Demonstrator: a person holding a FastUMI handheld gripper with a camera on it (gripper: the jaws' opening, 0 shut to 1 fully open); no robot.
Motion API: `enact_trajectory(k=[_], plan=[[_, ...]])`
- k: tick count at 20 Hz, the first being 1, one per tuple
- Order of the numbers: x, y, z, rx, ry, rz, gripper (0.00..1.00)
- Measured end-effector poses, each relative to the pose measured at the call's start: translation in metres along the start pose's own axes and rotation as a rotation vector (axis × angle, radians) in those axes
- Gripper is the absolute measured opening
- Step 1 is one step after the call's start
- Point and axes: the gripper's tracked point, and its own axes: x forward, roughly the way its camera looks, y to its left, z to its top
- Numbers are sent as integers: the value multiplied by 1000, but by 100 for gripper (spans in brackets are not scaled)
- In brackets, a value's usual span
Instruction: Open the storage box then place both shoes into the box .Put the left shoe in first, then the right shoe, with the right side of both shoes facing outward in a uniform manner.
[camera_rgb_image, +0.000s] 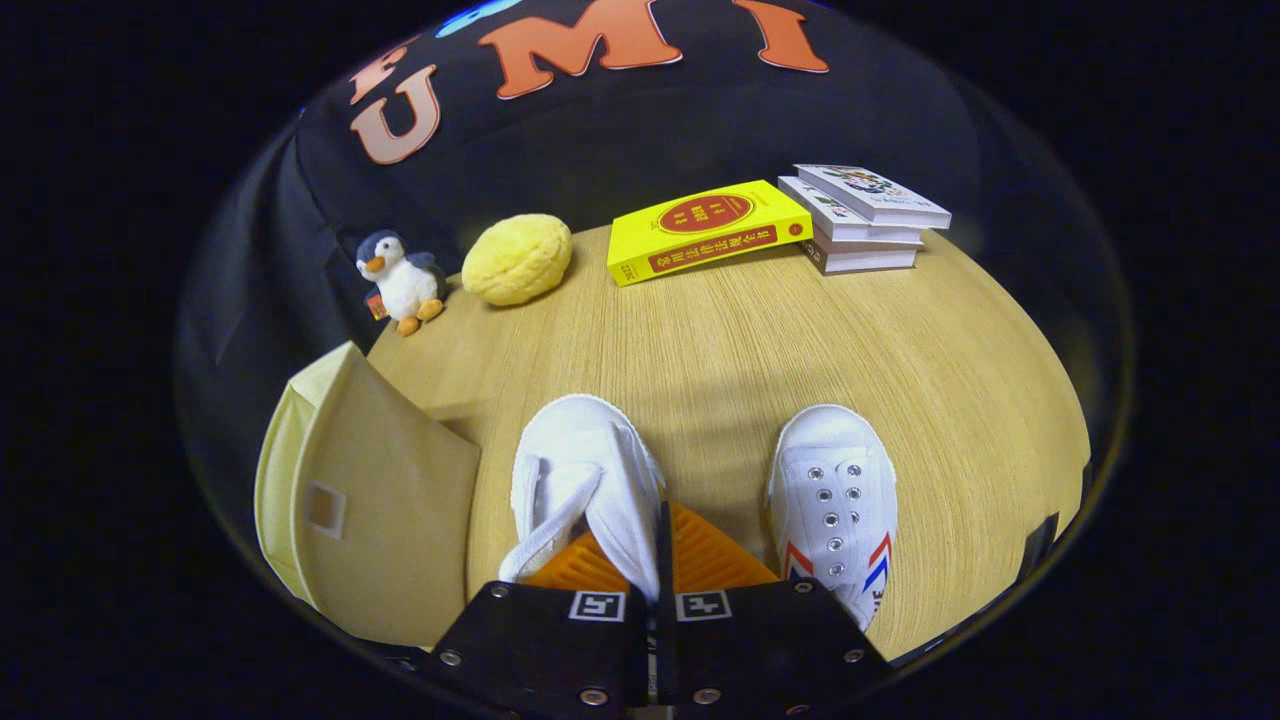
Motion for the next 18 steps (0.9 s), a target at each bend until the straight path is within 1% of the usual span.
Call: enact_trajectory(k=[2, 5, 8, 11, 13, 18], plan=[[-23, 18, 21, 9, -22, 10, 4], [-54, 58, 50, 5, -58, 42, 4], [-73, 108, 64, 0, -60, 92, 4], [-78, 161, 60, -9, -35, 142, 4], [-71, 193, 50, -35, -13, 163, 4], [-42, 243, 6, -54, 118, 132, 4]])
